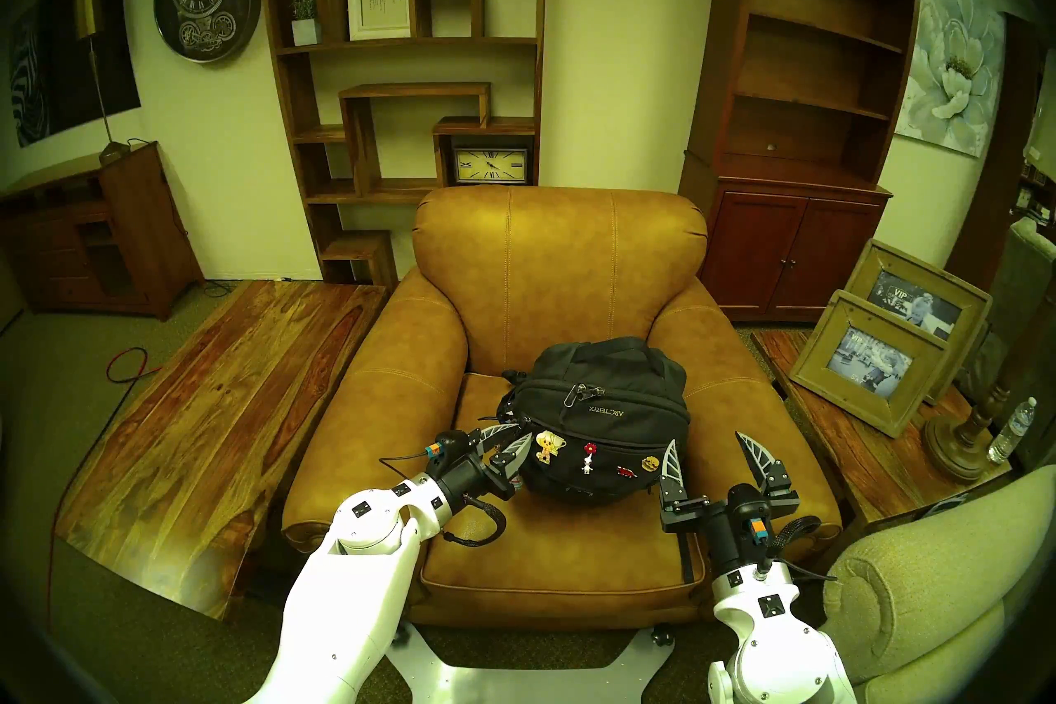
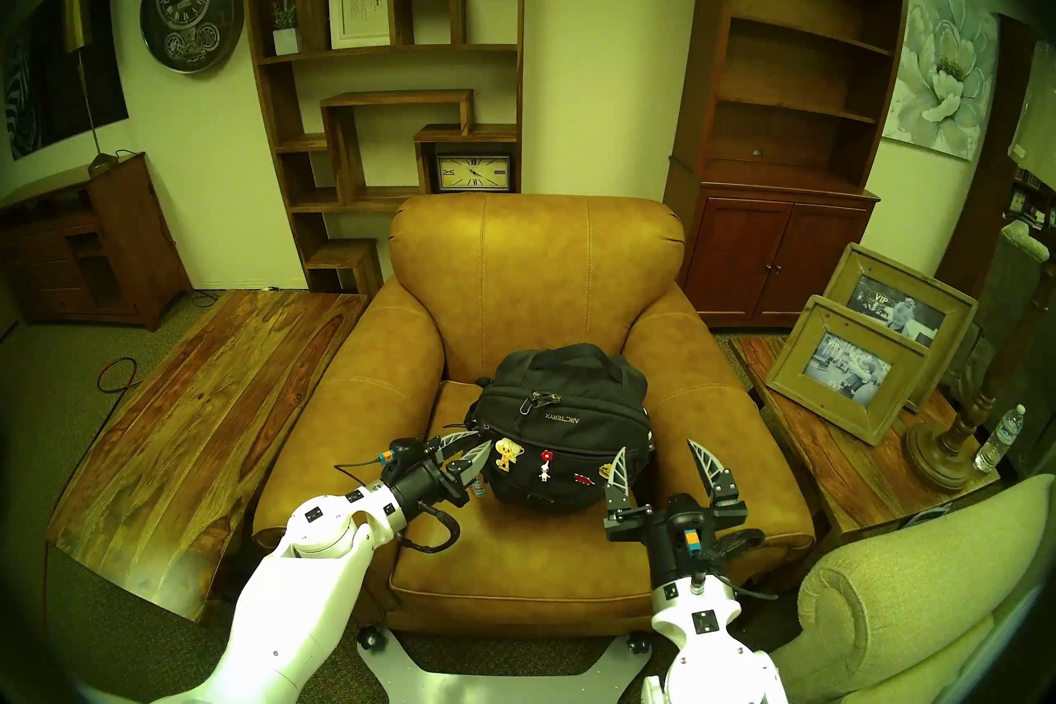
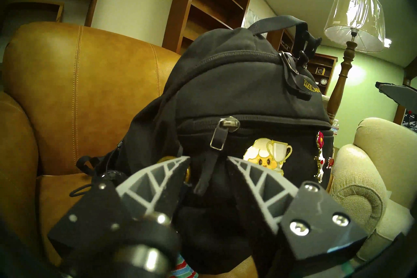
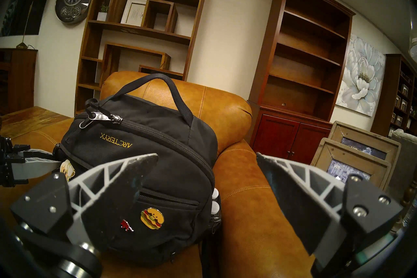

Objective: Close a bag with a zipper

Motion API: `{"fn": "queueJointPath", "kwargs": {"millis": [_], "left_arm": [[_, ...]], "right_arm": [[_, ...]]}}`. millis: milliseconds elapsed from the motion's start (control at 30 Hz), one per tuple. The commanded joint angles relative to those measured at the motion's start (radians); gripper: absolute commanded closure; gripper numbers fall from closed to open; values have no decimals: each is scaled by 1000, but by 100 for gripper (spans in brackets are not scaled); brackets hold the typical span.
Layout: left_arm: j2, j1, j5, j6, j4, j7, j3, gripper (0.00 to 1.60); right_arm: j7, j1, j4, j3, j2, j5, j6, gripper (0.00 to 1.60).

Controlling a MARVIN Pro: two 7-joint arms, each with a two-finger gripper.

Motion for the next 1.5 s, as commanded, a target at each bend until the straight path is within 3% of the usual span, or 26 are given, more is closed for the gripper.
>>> {"fn": "queueJointPath", "kwargs": {"millis": [0,400,433,533,700,833,1167,1467], "left_arm": [[-2,-18,-9,-1,-9,-1,-8,92],[-8,38,-34,9,-91,-13,-30,103],[-7,43,-36,16,-99,-16,-31,115],[-6,55,-28,25,-117,-13,-29,116],[-10,63,-21,29,-125,-8,-31,132],[-17,68,-20,32,-134,-2,-34,160],[-36,114,-34,30,-208,-5,-34,160],[-42,134,-18,9,-256,-23,6,160]], "right_arm": [[-2,1,-19,-1,-2,-1,-2,0],[-2,1,-19,-1,-1,-1,-2,0],[-2,1,-19,-1,-1,-1,-2,0],[-3,1,-19,-1,-1,-1,-2,0],[-3,1,-19,-1,-1,-1,-2,0],[-3,1,-19,-1,-1,-1,-2,0],[-3,1,-19,-1,-1,-1,-2,0],[-3,1,-19,-1,-1,-1,-2,0]]}}
